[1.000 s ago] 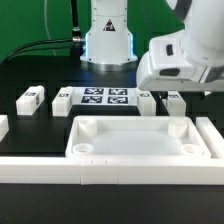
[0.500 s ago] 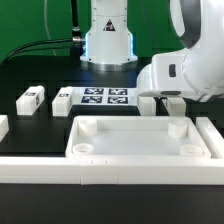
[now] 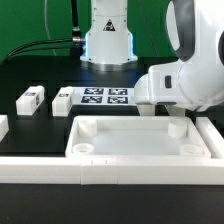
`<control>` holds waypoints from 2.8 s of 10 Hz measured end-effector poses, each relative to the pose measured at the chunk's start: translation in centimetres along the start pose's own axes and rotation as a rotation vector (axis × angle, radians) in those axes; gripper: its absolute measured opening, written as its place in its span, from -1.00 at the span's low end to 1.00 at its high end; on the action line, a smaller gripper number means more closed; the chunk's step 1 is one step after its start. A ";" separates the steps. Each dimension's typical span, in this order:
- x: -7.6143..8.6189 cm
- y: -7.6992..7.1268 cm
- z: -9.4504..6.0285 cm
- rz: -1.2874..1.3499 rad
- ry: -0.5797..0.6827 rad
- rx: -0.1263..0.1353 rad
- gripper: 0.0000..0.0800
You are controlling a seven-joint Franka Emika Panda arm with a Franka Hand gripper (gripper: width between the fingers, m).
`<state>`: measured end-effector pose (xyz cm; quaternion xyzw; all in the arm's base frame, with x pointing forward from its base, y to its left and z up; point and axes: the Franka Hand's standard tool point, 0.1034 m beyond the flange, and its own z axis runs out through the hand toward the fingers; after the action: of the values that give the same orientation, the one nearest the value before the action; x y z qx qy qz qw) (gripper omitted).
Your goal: Assemble desk
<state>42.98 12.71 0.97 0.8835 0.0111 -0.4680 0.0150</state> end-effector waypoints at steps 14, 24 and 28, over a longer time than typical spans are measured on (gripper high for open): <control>-1.2 0.0 -2.1 -0.016 0.035 0.000 -0.28; -3.6 0.2 -8.6 -0.124 0.227 0.006 -0.27; -3.7 0.7 -11.2 -0.124 0.539 0.021 -0.27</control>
Offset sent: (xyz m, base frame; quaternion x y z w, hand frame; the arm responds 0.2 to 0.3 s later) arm -0.0013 -0.0011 -0.0024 0.0050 0.0018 0.0070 1.0000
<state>50.17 12.38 10.31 0.9740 0.0640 -0.2159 -0.0263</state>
